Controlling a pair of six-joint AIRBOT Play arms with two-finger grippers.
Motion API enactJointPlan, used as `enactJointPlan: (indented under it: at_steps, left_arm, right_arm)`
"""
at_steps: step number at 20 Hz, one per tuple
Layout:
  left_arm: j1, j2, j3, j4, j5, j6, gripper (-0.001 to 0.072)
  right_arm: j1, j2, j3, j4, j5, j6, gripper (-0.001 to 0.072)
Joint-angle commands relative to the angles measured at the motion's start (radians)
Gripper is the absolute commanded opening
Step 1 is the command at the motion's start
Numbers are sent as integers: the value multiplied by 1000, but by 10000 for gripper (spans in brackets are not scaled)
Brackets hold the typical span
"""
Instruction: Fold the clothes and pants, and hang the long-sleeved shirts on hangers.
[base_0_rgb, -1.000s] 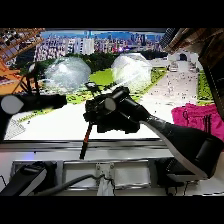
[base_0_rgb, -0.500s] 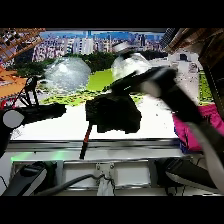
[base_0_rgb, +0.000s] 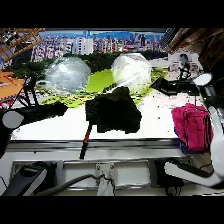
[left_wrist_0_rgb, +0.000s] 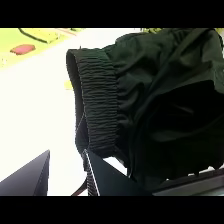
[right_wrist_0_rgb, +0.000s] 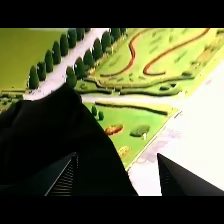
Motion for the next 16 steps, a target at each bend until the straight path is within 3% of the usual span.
enactJointPlan:
  at_steps: [1, 7, 16]
  left_arm:
    - [1, 1, 0, -1, 14, 1, 224]
    - [1, 1, -1, 0, 15, 1, 224]
    - [1, 1, -1, -45, 34, 4, 224]
  right_arm:
    - [-51, -212, -17, 291, 122, -184, 594]
    - [23, -370, -17, 325, 166, -241, 611]
    - [198, -404, -17, 309, 176, -250, 636]
